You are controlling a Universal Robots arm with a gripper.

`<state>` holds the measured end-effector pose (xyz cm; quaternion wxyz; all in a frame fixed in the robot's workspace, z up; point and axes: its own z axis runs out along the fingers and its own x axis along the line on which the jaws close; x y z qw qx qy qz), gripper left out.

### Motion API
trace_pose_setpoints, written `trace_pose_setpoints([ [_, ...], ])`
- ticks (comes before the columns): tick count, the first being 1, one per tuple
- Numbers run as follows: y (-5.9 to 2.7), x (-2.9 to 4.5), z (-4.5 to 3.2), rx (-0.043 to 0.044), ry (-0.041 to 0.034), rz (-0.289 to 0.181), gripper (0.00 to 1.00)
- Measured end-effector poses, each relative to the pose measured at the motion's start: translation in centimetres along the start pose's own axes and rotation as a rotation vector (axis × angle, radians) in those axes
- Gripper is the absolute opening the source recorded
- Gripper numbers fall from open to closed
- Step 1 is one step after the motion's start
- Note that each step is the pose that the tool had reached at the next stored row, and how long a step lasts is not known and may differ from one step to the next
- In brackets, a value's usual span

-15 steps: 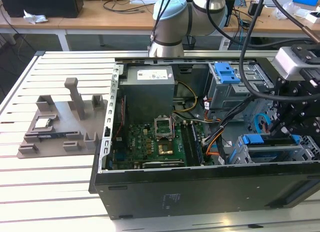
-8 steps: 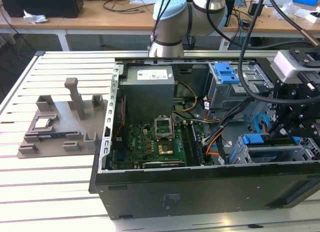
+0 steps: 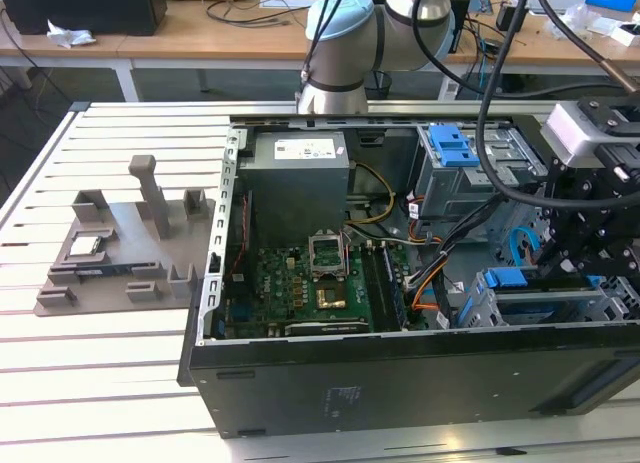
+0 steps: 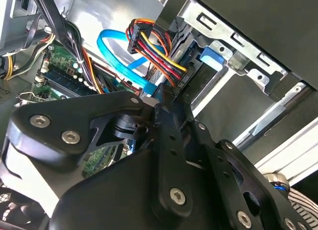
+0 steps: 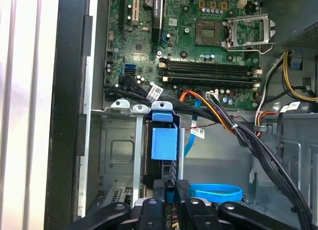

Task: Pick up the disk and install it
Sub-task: 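Insert the second disk wire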

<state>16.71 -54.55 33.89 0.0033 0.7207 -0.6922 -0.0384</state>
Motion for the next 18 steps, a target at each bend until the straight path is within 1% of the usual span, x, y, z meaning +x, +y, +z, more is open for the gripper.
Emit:
trace_pose_setpoints([
  [2, 0.05, -0.04, -0.83, 0.0000, 0.0000, 0.000, 0.24],
  [5, 0.10, -0.21, -1.68, 0.0000, -0.0001, 0.000, 0.24],
  [6, 0.13, -0.32, -2.11, 0.0000, 0.0000, 0.000, 0.24],
  [7, 0.14, -0.38, -2.51, 0.0000, 0.0000, 0.000, 0.22],
  [8, 0.16, -0.45, -2.97, 0.0000, -0.0001, 0.000, 0.16],
  [9, 0.21, -0.60, -3.81, 0.0000, 0.0000, 0.000, 0.11],
  [10, 0.25, -0.77, -4.63, 0.0000, -0.0001, 0.000, 0.11],
  [11, 0.28, -0.92, -5.27, 0.0000, 0.0000, 0.000, 0.11],
  [12, 0.31, -1.03, -5.74, 0.0000, 0.0000, 0.000, 0.11],
  [13, 0.35, -1.12, -6.43, -0.0001, -0.0001, 0.000, 0.11],
  [18, 0.35, -1.12, -6.48, 0.0000, -0.0001, 0.000, 0.11],
])
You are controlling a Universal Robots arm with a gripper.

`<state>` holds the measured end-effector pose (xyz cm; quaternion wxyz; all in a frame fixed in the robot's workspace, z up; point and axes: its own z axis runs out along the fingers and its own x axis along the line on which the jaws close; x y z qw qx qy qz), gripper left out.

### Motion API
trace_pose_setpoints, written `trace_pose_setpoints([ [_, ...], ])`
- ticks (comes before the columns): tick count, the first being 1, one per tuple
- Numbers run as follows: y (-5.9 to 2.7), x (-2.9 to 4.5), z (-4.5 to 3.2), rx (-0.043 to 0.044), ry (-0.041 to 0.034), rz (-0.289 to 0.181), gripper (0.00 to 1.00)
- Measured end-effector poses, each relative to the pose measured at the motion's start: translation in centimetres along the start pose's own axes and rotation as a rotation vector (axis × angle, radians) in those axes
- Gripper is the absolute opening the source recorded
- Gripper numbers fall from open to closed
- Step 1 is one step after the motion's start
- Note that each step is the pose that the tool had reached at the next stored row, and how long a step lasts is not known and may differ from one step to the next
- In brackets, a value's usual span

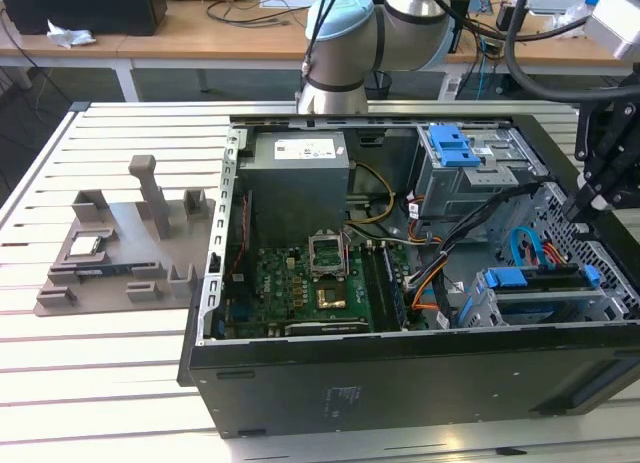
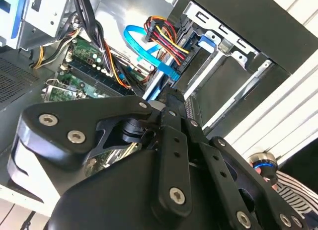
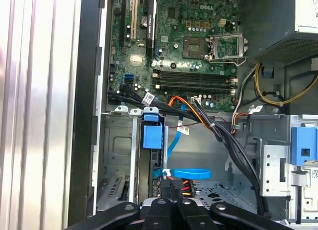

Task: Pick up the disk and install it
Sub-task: 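Insert the second disk wire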

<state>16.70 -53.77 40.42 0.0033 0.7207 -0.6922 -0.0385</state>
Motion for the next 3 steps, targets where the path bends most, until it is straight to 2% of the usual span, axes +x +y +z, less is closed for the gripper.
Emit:
trace_pose_setpoints([
  [3, 0.00, 0.00, -0.01, 0.0000, 0.0000, 0.000, 0.11],
])
